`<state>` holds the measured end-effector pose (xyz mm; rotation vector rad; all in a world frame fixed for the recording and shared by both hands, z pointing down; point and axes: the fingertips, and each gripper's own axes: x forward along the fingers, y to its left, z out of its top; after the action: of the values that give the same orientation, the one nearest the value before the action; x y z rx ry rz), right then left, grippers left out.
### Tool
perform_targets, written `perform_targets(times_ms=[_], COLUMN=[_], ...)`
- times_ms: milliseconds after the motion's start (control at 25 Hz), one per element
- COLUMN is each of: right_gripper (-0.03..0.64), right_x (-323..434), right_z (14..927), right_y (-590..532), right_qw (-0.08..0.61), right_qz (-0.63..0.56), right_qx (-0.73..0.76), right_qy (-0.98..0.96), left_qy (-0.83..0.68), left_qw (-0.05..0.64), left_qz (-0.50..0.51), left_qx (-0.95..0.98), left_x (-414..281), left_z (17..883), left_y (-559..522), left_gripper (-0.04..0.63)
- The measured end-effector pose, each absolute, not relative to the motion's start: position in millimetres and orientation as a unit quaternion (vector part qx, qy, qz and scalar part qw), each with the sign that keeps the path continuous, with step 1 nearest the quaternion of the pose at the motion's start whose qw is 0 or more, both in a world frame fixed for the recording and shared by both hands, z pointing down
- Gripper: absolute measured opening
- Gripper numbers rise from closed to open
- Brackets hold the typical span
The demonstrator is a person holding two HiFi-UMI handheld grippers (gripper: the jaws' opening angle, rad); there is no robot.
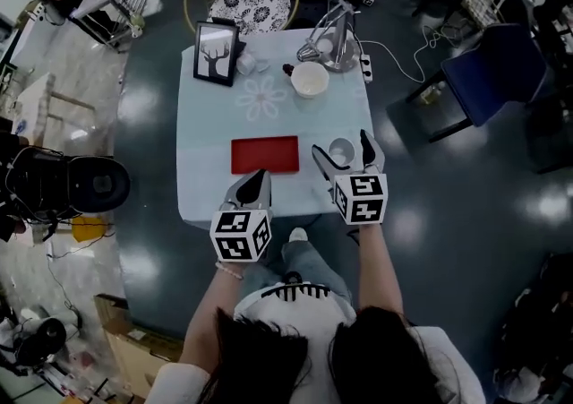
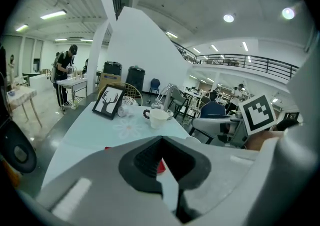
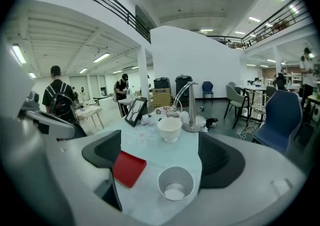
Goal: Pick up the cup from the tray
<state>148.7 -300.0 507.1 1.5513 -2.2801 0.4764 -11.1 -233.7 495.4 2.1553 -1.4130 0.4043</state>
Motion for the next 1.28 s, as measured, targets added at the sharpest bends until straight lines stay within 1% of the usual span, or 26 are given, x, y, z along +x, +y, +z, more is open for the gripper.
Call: perform_targets(times_ms=[120,320,360,400,480,600,680,800,840,880,920,960,1000,1080,1280], right_gripper=[0.492,0.490,0.480,0.455,0.370,0.308,0.283,0.280,0.263,0.232,0.174,0.089,0.022,0.021,0.021], right_x=[131.9,119.9,117.6,115.6,112.6,107.6,104.1,99.3,97.8,96.6,96.0,95.8,95.5,94.2,89.0], right_z=[483.4,451.3,447.8,445.2,440.3,432.4,431.4,434.6,435.1,435.0,434.5,433.9,433.3,432.9,435.1], right_y=[-288.1,-270.1,-266.5,-263.0,-256.4,-245.5,-240.3,-230.1,-226.6,-223.9,-222.1,-221.3,-220.9,-218.7,-217.5], right_qw=[0.170,0.134,0.132,0.132,0.132,0.126,0.133,0.144,0.145,0.145,0.143,0.139,0.133,0.122,0.127], right_qz=[0.149,0.145,0.145,0.145,0.143,0.139,0.134,0.134,0.133,0.133,0.134,0.138,0.146,0.159,0.155], right_qx=[0.526,0.524,0.523,0.521,0.520,0.520,0.518,0.514,0.513,0.513,0.514,0.515,0.515,0.511,0.516], right_qy=[-0.820,-0.828,-0.830,-0.831,-0.832,-0.833,-0.834,-0.835,-0.836,-0.836,-0.835,-0.834,-0.834,-0.836,-0.833], left_qy=[-0.518,-0.518,-0.520,-0.521,-0.522,-0.522,-0.523,-0.523,-0.523,-0.522,-0.521,-0.520,-0.518,-0.518,-0.520], left_qw=[0.248,0.218,0.213,0.209,0.203,0.198,0.196,0.190,0.188,0.186,0.184,0.181,0.178,0.178,0.181], left_qz=[0.129,0.102,0.098,0.095,0.092,0.088,0.084,0.084,0.084,0.084,0.083,0.082,0.081,0.079,0.079], left_qx=[0.809,0.821,0.821,0.822,0.823,0.825,0.826,0.827,0.827,0.828,0.829,0.831,0.832,0.833,0.831], left_x=[-6.6,-4.1,-5.3,-6.4,-7.9,-10.0,-10.3,-9.2,-9.1,-9.0,-8.9,-8.8,-9.2,-11.0,-17.0], left_z=[475.1,446.9,443.3,440.3,436.1,430.7,426.4,423.0,422.1,420.7,418.7,416.1,413.5,411.8,416.3], left_y=[-237.2,-236.0,-234.8,-233.4,-230.3,-226.8,-225.9,-221.3,-219.4,-217.5,-215.4,-213.0,-210.4,-205.2,-200.5], left_gripper=[0.002,0.002,0.002,0.002,0.002,0.002,0.002,0.002,0.002,0.002,0.002,0.002,0.002,0.001,0.002])
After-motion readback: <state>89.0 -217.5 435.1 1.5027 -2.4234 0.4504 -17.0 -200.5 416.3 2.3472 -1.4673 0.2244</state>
